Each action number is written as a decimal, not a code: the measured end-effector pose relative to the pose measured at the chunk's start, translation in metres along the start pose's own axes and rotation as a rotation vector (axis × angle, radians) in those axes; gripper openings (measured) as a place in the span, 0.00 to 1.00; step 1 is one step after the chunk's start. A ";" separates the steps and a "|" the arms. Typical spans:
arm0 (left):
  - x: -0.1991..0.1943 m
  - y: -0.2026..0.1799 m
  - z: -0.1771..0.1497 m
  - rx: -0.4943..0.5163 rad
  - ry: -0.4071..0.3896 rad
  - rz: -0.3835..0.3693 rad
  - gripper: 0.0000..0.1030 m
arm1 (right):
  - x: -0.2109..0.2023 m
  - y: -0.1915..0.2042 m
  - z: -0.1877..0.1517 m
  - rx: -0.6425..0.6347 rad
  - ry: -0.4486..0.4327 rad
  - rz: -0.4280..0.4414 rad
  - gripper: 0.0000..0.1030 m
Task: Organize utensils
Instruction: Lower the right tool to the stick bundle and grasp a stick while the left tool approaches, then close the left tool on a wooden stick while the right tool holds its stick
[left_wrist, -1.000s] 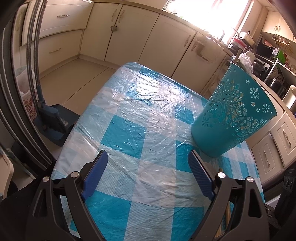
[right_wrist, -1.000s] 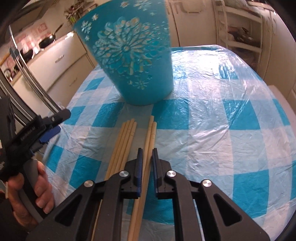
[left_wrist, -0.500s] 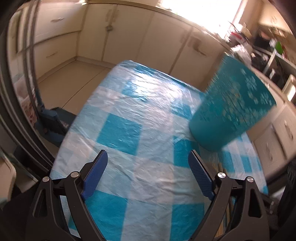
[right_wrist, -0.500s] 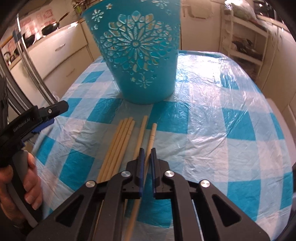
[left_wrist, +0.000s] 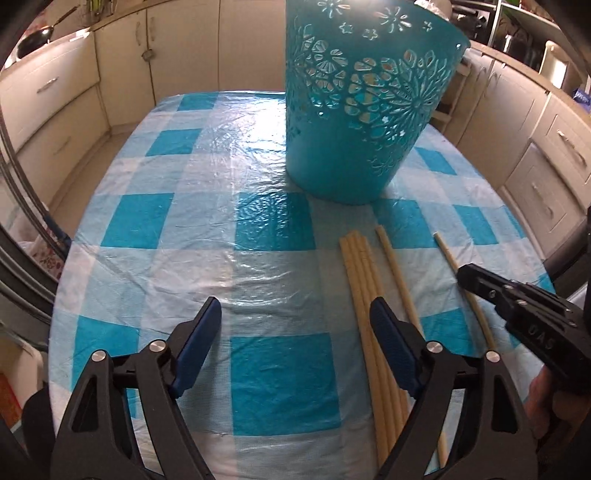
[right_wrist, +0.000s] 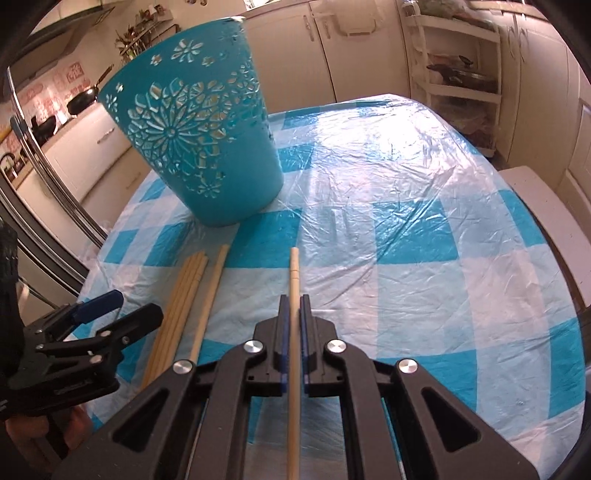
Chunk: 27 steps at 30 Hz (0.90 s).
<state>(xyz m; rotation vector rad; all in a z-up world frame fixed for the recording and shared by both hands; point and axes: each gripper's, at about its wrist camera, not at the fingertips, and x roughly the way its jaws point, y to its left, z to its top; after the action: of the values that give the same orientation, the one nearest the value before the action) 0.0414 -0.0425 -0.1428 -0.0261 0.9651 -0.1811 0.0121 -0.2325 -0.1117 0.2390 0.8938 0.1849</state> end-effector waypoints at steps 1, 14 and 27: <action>0.000 0.002 0.001 0.000 0.005 0.007 0.75 | 0.000 -0.002 0.001 0.006 0.000 0.008 0.06; 0.003 -0.015 0.008 0.055 0.027 0.077 0.73 | -0.003 -0.008 0.001 0.037 0.000 0.048 0.06; 0.014 -0.022 0.017 0.099 0.063 0.073 0.48 | -0.002 -0.007 0.002 0.025 0.005 0.040 0.06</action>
<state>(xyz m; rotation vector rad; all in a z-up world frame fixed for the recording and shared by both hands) 0.0601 -0.0672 -0.1419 0.1058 1.0168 -0.1634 0.0126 -0.2396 -0.1113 0.2805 0.8968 0.2118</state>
